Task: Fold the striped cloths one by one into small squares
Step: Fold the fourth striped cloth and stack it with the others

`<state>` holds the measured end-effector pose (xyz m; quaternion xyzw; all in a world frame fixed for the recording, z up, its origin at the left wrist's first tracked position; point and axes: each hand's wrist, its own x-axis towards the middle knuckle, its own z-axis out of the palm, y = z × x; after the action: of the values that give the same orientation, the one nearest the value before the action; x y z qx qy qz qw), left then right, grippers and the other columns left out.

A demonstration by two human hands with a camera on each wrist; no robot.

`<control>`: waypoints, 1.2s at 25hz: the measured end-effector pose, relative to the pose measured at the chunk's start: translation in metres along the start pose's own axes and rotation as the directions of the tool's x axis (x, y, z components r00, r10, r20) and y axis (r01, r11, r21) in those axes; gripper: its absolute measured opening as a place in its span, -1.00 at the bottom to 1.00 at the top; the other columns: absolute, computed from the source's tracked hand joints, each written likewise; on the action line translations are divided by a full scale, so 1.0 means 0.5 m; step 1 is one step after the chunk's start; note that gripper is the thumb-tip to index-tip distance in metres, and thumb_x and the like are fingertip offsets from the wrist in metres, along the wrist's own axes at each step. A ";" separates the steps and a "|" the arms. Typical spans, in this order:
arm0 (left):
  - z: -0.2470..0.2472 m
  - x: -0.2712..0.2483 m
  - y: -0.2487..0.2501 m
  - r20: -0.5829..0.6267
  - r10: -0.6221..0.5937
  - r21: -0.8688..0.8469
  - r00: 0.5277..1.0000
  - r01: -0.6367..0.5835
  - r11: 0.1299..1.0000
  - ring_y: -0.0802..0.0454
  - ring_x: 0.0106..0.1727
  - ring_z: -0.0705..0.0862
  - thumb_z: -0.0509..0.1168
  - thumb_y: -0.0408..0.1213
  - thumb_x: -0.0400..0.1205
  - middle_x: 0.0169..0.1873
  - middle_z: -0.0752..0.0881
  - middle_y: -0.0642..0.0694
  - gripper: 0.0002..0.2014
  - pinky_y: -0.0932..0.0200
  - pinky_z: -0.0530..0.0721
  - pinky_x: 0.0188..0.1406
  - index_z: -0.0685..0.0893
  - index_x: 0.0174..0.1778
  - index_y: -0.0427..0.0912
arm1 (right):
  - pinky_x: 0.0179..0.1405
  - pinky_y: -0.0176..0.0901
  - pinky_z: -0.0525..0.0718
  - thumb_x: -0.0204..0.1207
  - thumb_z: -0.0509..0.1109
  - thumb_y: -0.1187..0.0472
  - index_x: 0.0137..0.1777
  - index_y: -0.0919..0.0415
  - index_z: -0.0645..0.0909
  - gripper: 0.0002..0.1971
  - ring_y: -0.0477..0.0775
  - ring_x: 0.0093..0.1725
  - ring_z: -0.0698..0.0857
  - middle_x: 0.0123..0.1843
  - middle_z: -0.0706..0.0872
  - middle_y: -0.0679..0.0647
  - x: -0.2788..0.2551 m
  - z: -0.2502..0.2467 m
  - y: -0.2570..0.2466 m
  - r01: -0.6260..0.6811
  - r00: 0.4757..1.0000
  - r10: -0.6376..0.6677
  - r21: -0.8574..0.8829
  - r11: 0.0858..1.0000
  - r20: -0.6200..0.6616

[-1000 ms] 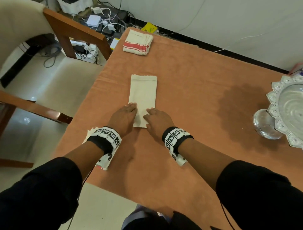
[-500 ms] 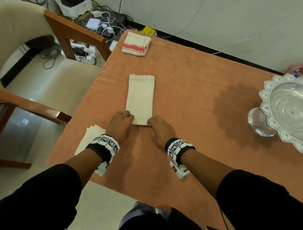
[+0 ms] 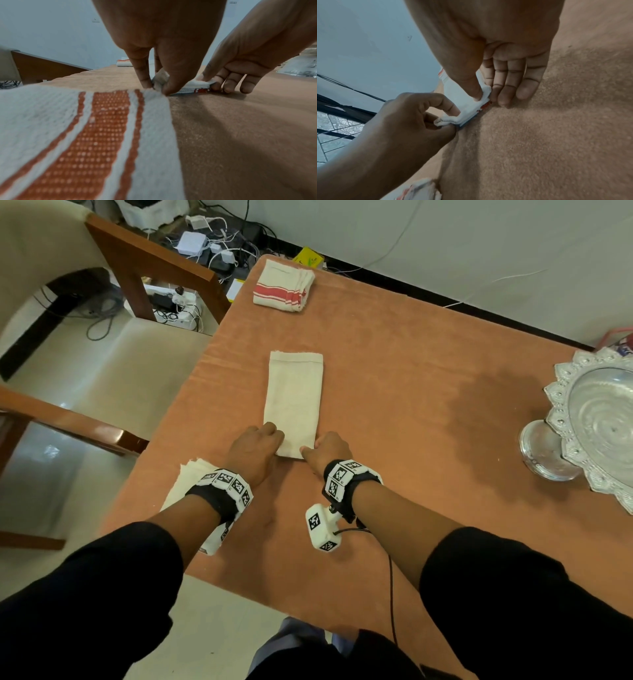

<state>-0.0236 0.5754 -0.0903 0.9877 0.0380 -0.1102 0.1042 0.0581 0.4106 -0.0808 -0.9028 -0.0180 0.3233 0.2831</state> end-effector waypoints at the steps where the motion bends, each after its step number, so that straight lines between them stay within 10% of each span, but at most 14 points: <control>1: -0.005 0.003 0.002 0.010 0.008 0.007 1.000 -0.008 1.000 -0.30 -0.25 0.59 0.35 -0.46 0.46 -0.06 0.65 -0.23 -0.80 -0.22 0.68 -0.26 0.64 -0.01 -0.26 | 0.00 0.07 0.79 0.43 0.52 -0.14 -0.05 0.09 0.59 -0.66 0.21 -0.08 0.77 -0.05 0.77 0.04 0.000 -0.004 -0.002 -0.002 1.000 0.002 -0.005 1.000 -0.006; 12: -0.025 -0.019 0.110 -0.032 0.109 -0.073 0.994 -0.111 0.991 -0.29 -0.29 0.67 0.42 -0.30 0.50 -0.22 0.66 -0.18 -0.85 -0.07 0.62 -0.36 0.69 -0.04 -0.22 | -0.29 0.18 0.87 0.27 0.52 0.17 -0.21 0.10 0.54 -0.81 0.17 -0.30 0.86 -0.22 0.81 0.14 -0.033 -0.073 0.052 -0.056 0.993 0.100 0.469 0.882 -0.070; 20: 0.039 -0.046 0.306 -0.004 0.007 -0.336 1.000 -0.008 0.942 -0.19 -0.07 0.70 0.39 -0.18 0.58 -0.13 0.74 -0.11 -0.80 0.00 0.58 -0.15 0.76 0.08 -0.10 | 0.12 0.30 0.81 0.49 0.53 0.48 0.10 0.32 0.56 -0.74 0.39 0.04 0.84 0.10 0.81 0.39 -0.086 -0.155 0.214 -0.315 0.941 0.291 0.755 0.575 0.172; 30: 0.103 -0.063 0.569 0.110 0.187 -0.494 0.976 -0.109 0.862 -0.12 0.00 0.76 0.30 -0.26 0.57 -0.02 0.80 -0.09 -0.78 -0.07 0.74 0.02 0.81 0.04 -0.10 | -0.06 0.40 0.84 0.29 0.62 0.36 -0.04 0.17 0.59 -0.68 0.32 0.04 0.84 0.07 0.81 0.27 -0.124 -0.273 0.447 -0.247 0.925 0.379 0.698 0.672 -0.037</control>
<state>-0.0373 0.2852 -0.0764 0.9184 -0.0199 -0.1646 0.3593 0.0567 0.1415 -0.0759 -0.7495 0.2829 0.2686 0.5348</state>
